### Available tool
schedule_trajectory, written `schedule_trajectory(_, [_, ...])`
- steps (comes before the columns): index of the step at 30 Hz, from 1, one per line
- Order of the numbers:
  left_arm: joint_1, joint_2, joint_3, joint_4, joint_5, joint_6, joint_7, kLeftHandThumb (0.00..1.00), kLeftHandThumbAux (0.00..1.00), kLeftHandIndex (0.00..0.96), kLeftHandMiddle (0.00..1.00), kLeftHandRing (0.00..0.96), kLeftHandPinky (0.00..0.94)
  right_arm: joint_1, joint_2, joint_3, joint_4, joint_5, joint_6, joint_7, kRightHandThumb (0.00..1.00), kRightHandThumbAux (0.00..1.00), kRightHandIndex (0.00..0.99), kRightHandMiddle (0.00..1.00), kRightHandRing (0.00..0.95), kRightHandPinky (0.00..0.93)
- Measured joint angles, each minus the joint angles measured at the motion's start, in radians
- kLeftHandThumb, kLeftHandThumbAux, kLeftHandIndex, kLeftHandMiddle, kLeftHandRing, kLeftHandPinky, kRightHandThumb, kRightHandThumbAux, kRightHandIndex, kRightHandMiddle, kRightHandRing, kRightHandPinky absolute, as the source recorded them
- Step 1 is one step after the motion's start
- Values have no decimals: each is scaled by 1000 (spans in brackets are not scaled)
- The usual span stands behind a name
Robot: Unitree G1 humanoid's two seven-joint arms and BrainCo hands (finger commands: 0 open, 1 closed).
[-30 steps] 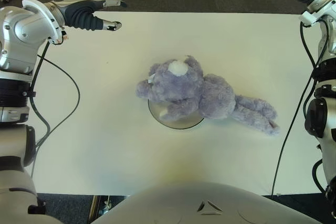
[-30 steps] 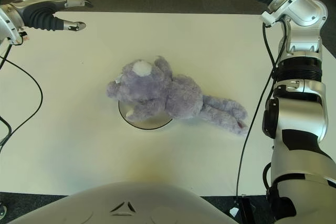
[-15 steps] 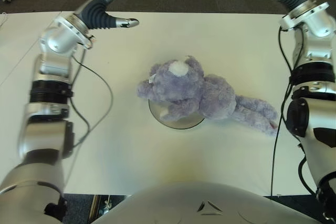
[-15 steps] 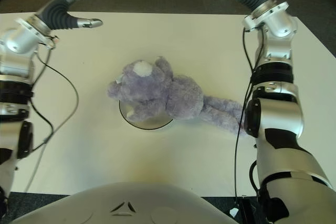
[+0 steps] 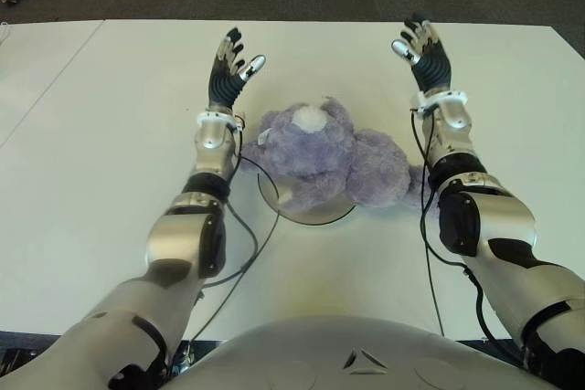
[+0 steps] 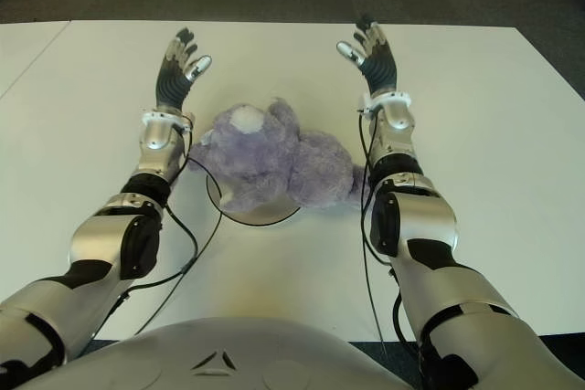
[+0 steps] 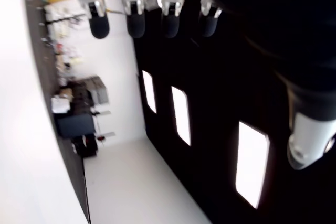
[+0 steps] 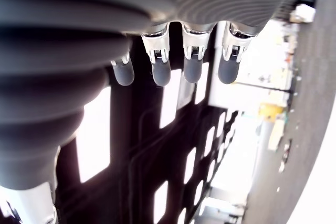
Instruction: Put the doll into the plate.
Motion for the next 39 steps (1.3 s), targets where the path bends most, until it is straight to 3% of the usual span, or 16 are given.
schedule_trajectory(5, [7, -12, 14, 84, -17, 0, 35, 0, 591, 0, 0, 0, 0, 42, 35, -7, 60, -7, 3, -77, 0, 687, 47, 43, 30, 41])
schedule_trajectory(21, [-13, -8, 9, 107, -19, 4, 38, 0, 561, 0, 0, 0, 0, 15, 57, 13, 64, -36, 3, -167, 0, 646, 71, 52, 40, 37])
schedule_trajectory(39, [-13, -10, 6, 115, -20, 9, 40, 0, 551, 0, 0, 0, 6, 15, 51, 12, 79, -40, 9, -131, 0, 650, 74, 63, 47, 57])
